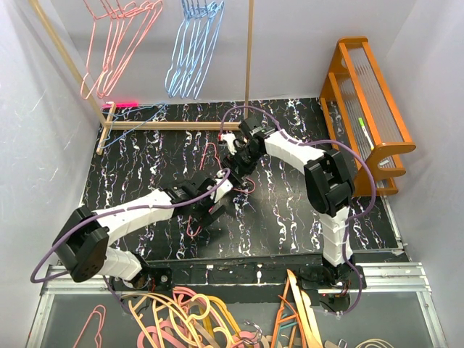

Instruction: Organize the hangers

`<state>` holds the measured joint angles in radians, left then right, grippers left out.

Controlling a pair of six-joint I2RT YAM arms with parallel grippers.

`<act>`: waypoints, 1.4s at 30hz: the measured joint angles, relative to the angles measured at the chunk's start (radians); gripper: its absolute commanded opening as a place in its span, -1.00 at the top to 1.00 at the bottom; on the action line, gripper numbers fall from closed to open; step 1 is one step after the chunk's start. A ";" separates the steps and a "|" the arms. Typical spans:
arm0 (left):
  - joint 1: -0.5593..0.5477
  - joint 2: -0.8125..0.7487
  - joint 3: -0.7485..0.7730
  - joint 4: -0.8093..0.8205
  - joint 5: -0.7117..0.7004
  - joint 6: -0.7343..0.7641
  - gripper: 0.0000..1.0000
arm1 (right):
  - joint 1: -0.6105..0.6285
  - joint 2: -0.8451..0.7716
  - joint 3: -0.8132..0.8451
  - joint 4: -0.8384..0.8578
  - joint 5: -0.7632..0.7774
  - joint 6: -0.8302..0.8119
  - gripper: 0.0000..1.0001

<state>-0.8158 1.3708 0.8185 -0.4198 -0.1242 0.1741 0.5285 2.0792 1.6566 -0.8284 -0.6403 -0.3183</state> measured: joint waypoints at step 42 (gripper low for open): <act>-0.002 -0.009 0.047 -0.073 -0.029 0.053 -0.94 | 0.183 0.024 -0.082 0.088 0.436 -0.263 0.25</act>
<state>-0.8181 1.3617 0.8658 -0.4931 -0.1535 0.2272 0.7116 2.1029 1.5745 -0.7403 -0.2047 -0.5816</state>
